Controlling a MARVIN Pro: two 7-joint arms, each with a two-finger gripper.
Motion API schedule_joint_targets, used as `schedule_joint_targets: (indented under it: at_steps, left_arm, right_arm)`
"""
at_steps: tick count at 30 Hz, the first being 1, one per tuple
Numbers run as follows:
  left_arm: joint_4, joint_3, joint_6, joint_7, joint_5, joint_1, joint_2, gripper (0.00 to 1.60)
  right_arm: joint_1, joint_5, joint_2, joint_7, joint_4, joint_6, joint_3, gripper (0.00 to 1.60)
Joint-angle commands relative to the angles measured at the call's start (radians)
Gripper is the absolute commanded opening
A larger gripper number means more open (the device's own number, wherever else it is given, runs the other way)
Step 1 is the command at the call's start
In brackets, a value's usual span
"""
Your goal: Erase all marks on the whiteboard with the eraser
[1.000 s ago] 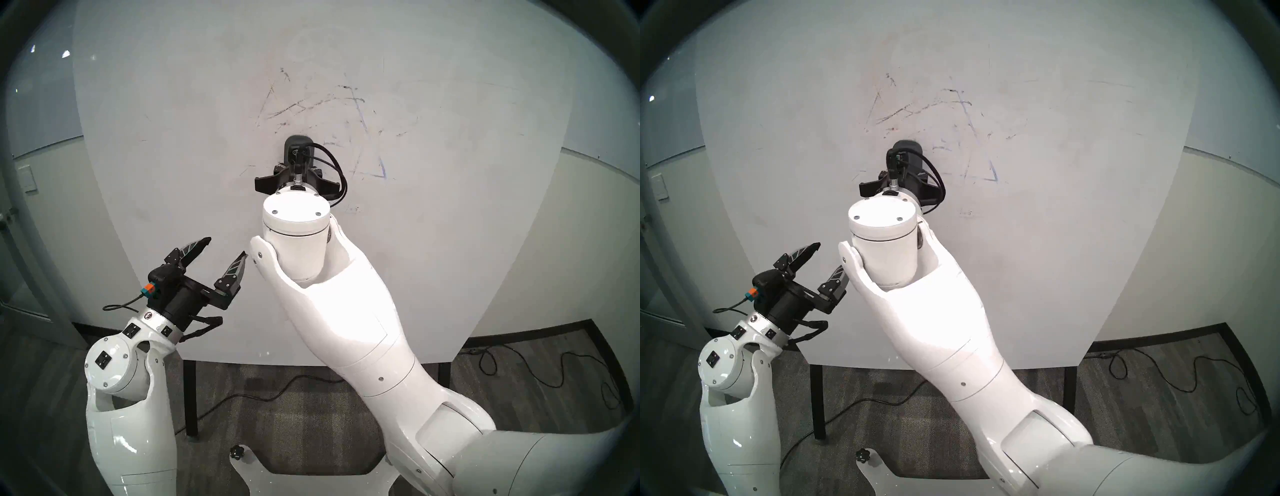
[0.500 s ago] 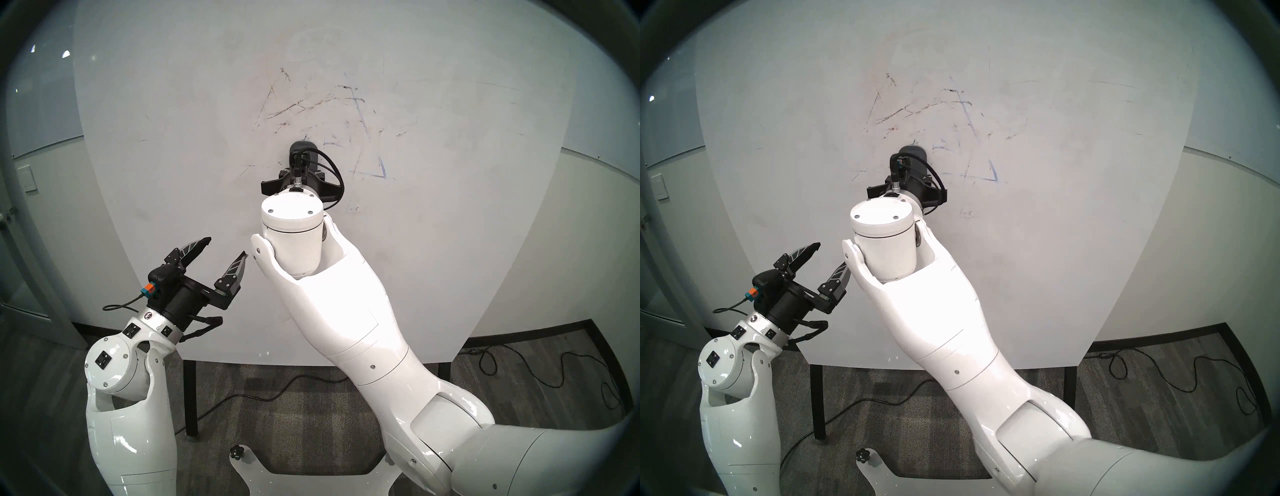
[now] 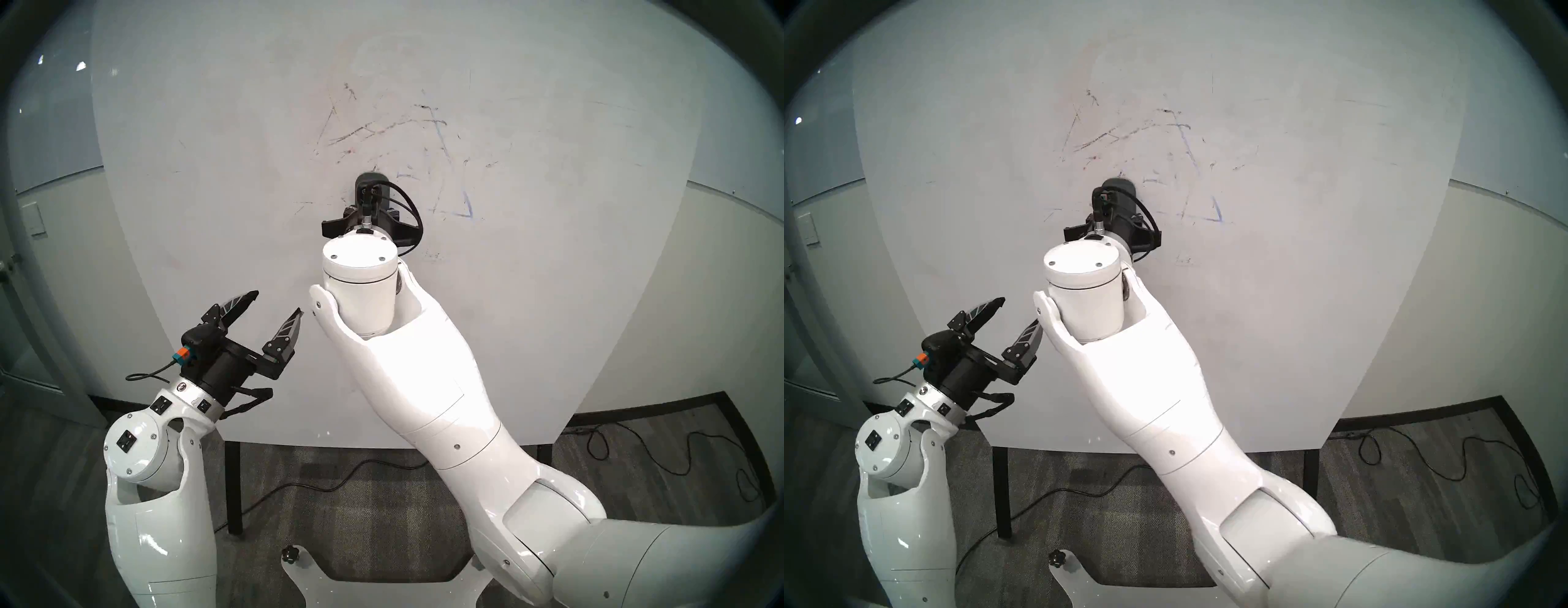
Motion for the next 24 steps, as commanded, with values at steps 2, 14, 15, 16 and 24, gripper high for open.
schedule_joint_targets:
  at_steps: [2, 14, 15, 16, 24]
  left_arm:
    - [-0.013, 0.001, -0.003, 0.0, -0.004, -0.004, 0.001, 1.6]
    - [-0.011, 0.001, -0.003, -0.001, -0.003, -0.005, 0.001, 1.6]
    - [-0.011, 0.001, -0.003, -0.001, -0.003, -0.005, 0.001, 1.6]
    - [-0.011, 0.001, -0.003, -0.001, -0.003, -0.005, 0.001, 1.6]
    - [-0.009, 0.001, -0.003, -0.001, -0.003, -0.006, 0.001, 1.6]
  right_arm:
    - [0.036, -0.008, 0.077, -0.034, -0.033, -0.017, 0.131, 0.0]
    - [0.022, 0.001, 0.145, -0.038, -0.051, -0.017, 0.193, 0.0]
    - [0.021, 0.007, 0.156, -0.027, -0.056, -0.018, 0.205, 0.0]
    - [0.022, 0.006, 0.157, -0.032, -0.055, -0.02, 0.202, 0.0]
    - [0.028, 0.005, 0.17, -0.052, -0.05, -0.03, 0.194, 0.0]
